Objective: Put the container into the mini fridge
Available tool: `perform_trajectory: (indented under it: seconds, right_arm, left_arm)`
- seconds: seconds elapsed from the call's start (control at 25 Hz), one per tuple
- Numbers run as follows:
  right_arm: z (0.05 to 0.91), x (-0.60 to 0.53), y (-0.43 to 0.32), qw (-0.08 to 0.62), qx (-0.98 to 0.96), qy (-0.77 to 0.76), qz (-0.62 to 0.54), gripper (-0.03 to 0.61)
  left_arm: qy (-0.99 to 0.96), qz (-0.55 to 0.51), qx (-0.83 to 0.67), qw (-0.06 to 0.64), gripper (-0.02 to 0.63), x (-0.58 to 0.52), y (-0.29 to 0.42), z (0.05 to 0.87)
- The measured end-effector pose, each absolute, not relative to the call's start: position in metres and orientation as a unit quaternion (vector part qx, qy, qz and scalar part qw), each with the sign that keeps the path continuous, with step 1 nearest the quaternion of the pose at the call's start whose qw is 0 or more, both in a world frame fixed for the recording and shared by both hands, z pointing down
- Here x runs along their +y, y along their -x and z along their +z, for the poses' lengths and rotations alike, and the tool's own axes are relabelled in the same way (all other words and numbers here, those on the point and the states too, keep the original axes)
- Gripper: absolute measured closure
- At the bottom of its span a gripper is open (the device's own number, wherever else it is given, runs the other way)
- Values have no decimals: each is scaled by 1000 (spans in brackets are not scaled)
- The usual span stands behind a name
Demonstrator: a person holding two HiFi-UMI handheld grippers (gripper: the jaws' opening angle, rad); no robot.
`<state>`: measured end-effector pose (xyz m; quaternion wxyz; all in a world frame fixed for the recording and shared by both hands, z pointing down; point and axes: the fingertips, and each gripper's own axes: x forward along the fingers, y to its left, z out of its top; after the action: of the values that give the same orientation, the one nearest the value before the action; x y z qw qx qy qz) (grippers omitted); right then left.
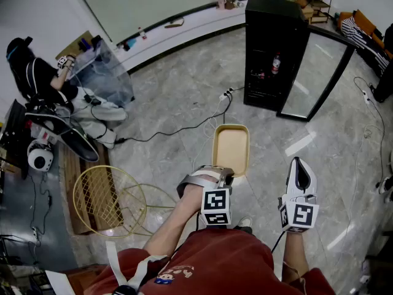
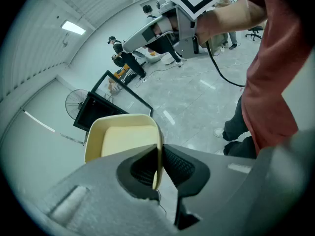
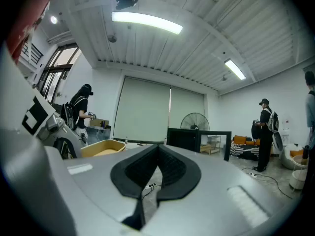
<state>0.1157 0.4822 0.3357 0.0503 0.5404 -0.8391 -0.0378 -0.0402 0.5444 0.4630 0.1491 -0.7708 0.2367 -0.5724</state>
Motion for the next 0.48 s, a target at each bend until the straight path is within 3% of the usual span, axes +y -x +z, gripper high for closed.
perform_trajectory:
  seconds: [0.48]
  right_arm:
    - [340, 494, -49, 49, -844, -531, -49, 578]
  left_arm:
    - [774, -563, 250, 145, 583, 556, 101, 467]
